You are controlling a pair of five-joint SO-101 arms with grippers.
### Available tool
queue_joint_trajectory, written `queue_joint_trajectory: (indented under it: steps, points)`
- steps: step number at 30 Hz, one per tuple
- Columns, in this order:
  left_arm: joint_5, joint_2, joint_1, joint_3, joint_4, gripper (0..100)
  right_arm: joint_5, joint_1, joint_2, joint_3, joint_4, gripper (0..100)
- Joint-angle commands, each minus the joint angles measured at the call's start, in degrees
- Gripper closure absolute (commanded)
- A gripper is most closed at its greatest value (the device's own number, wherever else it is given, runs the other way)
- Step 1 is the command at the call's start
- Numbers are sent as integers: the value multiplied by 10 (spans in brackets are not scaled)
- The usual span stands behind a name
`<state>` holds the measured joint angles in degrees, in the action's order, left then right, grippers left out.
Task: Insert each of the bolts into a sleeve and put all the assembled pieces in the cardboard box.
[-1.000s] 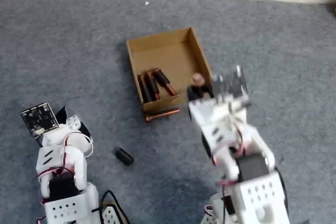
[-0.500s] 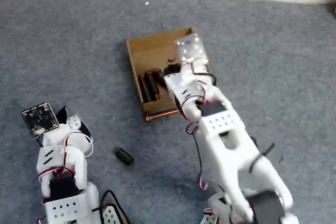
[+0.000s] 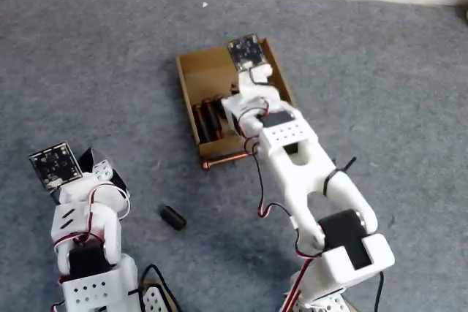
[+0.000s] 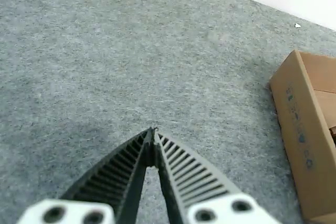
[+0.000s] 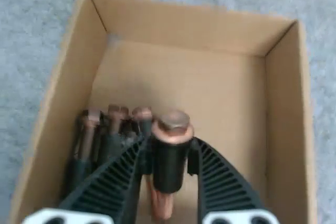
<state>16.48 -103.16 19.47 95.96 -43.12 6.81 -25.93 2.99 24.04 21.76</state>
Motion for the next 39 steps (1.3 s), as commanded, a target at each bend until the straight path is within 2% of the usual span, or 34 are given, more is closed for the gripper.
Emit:
queue_joint_trajectory:
  steps: [1, 7, 12, 17, 22, 27, 29, 32, 39]
  points:
    - [-7, -6, 8, 7, 13, 994, 4, -6, -13, -43, 6, 900]
    - [-7, -6, 23, 1, 13, 994, 4, -5, -50, -40, 13, 900]
    - [-7, -7, 100, 4, 45, 994, 3, -29, -145, -20, 130, 900]
    - [-7, -7, 164, 6, 67, 993, 2, -113, -213, 7, 244, 900]
    - [-6, -7, 221, 1, 67, 993, 1, -221, -221, 41, 294, 900]
    - [-6, -7, 224, 2, 67, 993, -4, -289, -220, 76, 297, 899]
    - [-6, -7, 224, 2, 67, 993, -33, -309, -219, 80, 296, 893]
    - [-6, -7, 224, 3, 67, 993, -54, -337, -219, 82, 298, 841]
    - [-6, -7, 223, 4, 67, 993, -55, -360, -121, 77, 298, 825]
